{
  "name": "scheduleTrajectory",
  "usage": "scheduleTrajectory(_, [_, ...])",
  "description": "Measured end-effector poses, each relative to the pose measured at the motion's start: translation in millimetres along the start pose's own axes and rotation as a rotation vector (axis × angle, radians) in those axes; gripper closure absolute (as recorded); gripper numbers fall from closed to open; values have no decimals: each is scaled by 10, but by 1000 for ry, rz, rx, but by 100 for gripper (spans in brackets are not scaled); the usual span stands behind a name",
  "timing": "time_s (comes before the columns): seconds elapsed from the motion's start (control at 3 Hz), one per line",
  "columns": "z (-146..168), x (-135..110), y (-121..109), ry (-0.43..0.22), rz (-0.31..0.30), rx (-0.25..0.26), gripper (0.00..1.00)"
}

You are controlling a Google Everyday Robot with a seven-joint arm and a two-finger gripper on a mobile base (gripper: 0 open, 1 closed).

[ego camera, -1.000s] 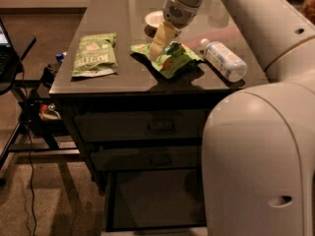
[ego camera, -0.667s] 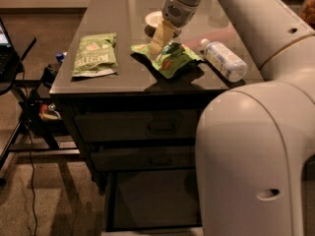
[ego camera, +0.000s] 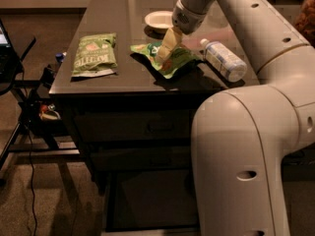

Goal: Place green rice chip bag into bottom drawer

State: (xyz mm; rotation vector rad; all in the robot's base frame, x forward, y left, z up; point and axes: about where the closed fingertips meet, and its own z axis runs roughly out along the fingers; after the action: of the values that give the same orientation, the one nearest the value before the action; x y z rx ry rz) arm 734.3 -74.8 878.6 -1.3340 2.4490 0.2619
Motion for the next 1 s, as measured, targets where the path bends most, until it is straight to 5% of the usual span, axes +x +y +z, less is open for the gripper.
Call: scheduleTrajectory(1.0, [375,97,-45,4,42,-72,0])
